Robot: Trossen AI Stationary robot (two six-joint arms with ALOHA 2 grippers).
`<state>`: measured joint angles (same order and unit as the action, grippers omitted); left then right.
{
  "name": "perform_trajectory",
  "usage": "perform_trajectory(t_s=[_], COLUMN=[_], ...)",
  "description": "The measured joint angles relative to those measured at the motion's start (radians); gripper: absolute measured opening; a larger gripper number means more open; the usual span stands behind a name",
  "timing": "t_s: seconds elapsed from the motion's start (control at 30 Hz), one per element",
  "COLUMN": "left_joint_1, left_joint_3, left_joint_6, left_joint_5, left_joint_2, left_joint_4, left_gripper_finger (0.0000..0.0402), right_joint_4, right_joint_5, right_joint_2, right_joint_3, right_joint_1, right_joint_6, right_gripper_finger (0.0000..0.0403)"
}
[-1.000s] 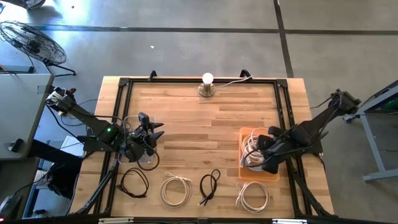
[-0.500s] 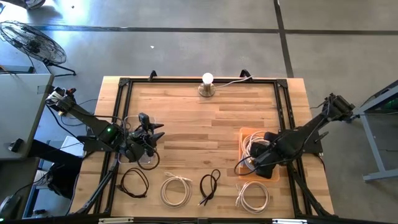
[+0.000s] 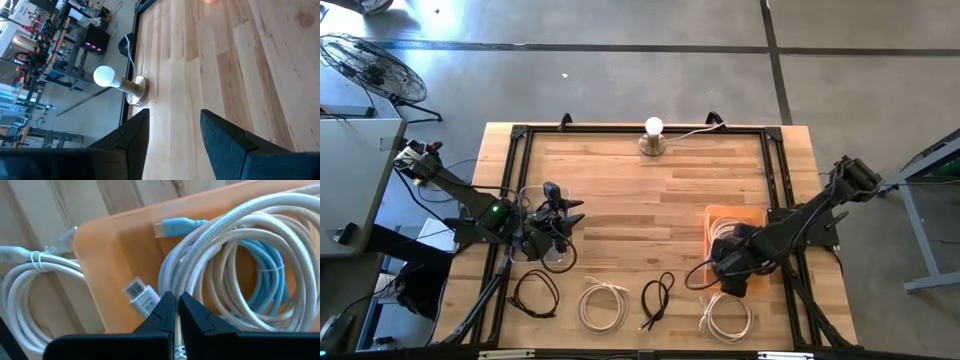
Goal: Pick & Place USB Port
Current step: Put the brown HDMI cable into the orange bin
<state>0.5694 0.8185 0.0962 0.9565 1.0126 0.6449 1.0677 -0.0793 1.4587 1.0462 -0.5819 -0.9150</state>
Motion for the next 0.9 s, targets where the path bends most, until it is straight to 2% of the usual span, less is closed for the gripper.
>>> perform_trajectory(t_s=[0.33,0.53,0.9], left_joint_1=[0.0,0.0,0.0], left_joint_3=[0.0,0.0,0.0], left_joint_6=[-0.019,-0.022,-0.022], left_joint_5=[-0.043,-0.052,-0.052], left_joint_2=[0.0,0.0,0.0], left_joint_4=[0.0,0.005,0.009], left_gripper_finger=[0.017,0.017,0.017], right_joint_4=[-0.035,-0.042,-0.042], right_joint_5=[0.01,-0.042,-0.062], right_joint_2=[0.009,0.009,0.008], right_joint_3=[0.0,0.0,0.0], right_joint_1=[0.041,0.046,0.045], right_joint_6=[-0.022,-0.026,-0.021], right_gripper_finger=[0.0008,0.0051,0.0137])
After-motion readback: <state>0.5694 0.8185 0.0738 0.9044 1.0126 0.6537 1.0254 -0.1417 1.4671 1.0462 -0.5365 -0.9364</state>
